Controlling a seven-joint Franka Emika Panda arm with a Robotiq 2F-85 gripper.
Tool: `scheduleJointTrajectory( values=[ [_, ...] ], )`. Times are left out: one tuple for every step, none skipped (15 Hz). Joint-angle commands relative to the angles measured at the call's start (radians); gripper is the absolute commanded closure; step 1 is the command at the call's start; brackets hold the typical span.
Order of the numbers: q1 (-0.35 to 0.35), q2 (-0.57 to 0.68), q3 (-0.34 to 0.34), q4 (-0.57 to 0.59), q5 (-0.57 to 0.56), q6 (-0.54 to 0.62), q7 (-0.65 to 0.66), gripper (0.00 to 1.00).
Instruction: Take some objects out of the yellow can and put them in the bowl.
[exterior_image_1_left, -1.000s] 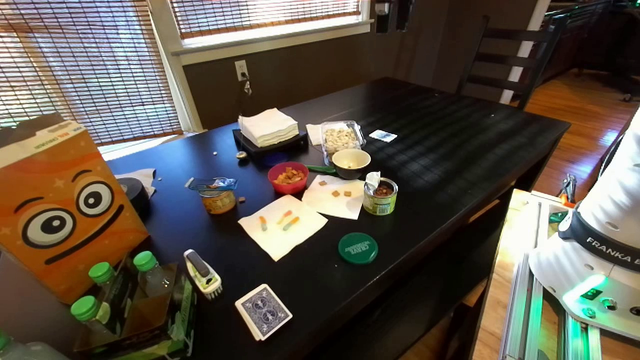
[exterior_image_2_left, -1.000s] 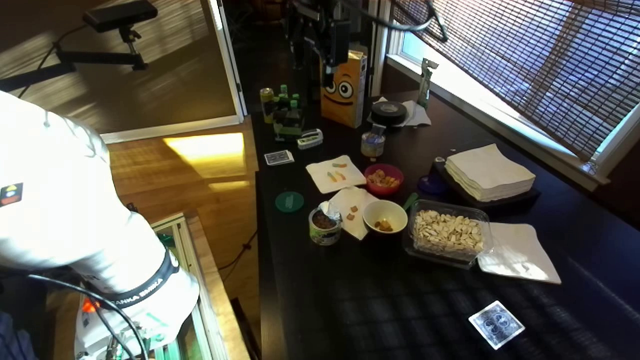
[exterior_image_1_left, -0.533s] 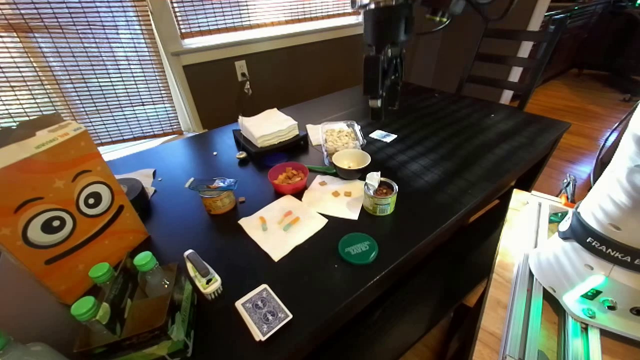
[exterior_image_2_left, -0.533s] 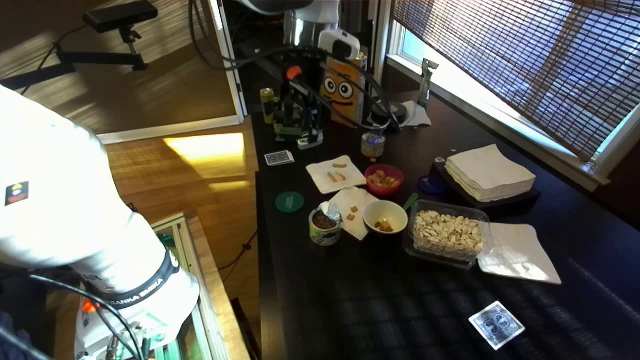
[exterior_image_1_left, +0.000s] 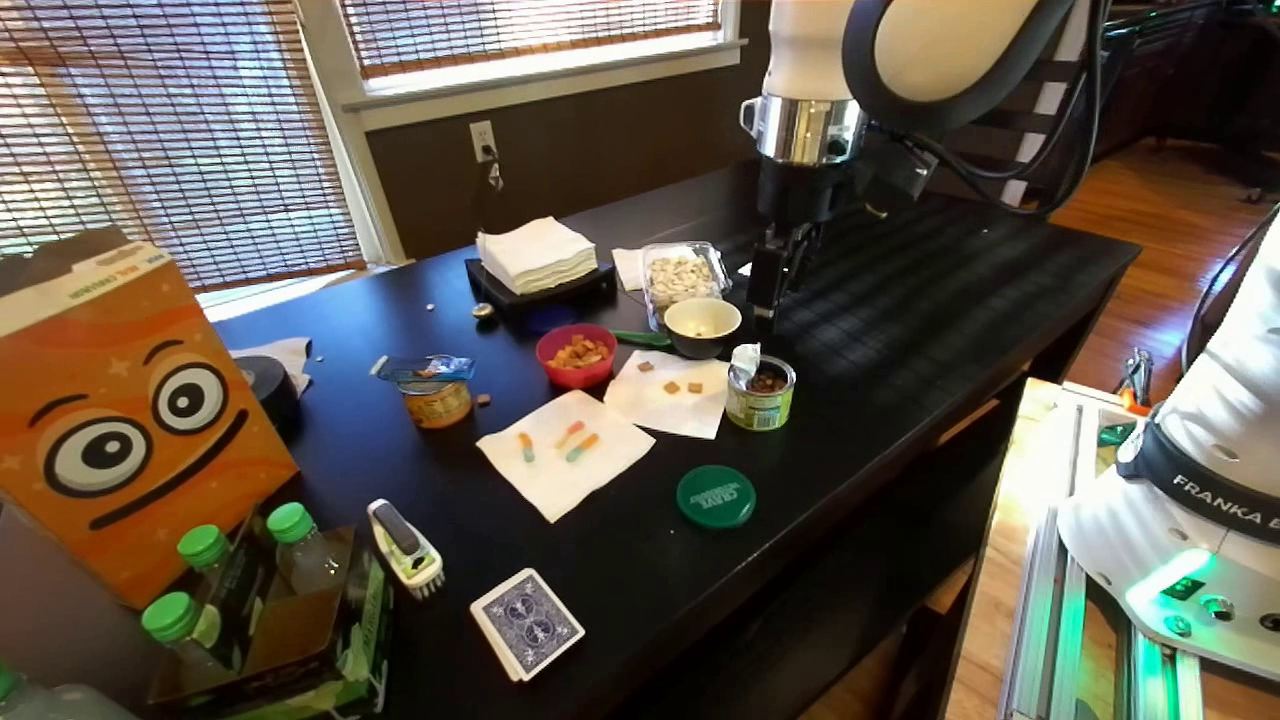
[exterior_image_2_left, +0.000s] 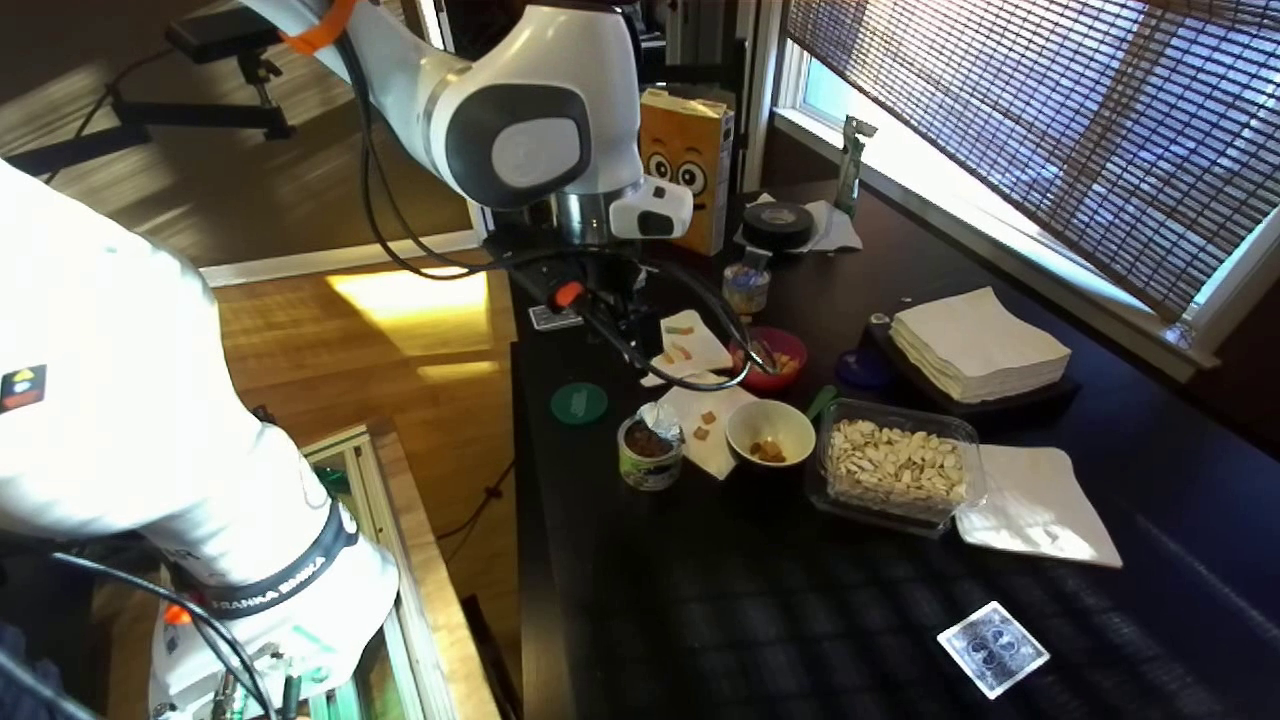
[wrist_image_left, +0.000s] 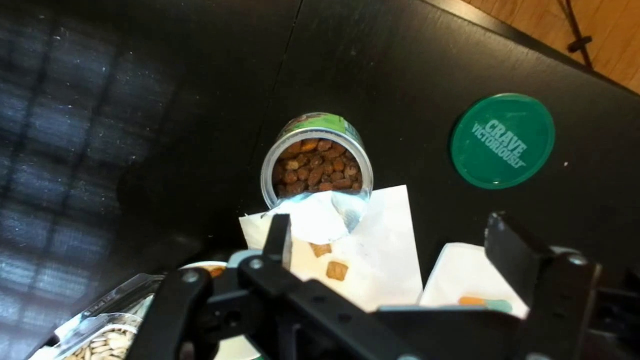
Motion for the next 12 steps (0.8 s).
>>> scheduleJointTrajectory(
  values=[
    [-0.002, 0.013, -0.001, 0.009, 0.000, 0.007, 0.002, 0.00],
    [-0.004, 0.025, -0.002, 0.019, 0.000, 0.009, 0.003, 0.00],
    [-0.004, 0.031, -0.002, 0.023, 0.000, 0.011, 0.004, 0.00],
    [-0.004, 0.033, -0.003, 0.024, 0.000, 0.011, 0.005, 0.00],
    [-0.004, 0.066, -0.014, 0.030, 0.018, 0.006, -0.002, 0.00],
    [0.006, 0.078, -0.032, 0.024, 0.049, 0.025, -0.036, 0.00],
    [0.005, 0.097, -0.039, 0.022, 0.060, 0.043, -0.041, 0.00],
    [0.003, 0.118, -0.048, 0.021, 0.073, 0.066, -0.046, 0.00],
    [0.003, 0.135, -0.055, 0.021, 0.085, 0.077, -0.052, 0.00],
    [0.003, 0.151, -0.061, 0.020, 0.099, 0.090, -0.057, 0.00],
    [0.002, 0.169, -0.063, 0.020, 0.108, 0.103, -0.056, 0.02],
    [0.002, 0.187, -0.066, 0.020, 0.120, 0.121, -0.057, 0.26]
  ],
)
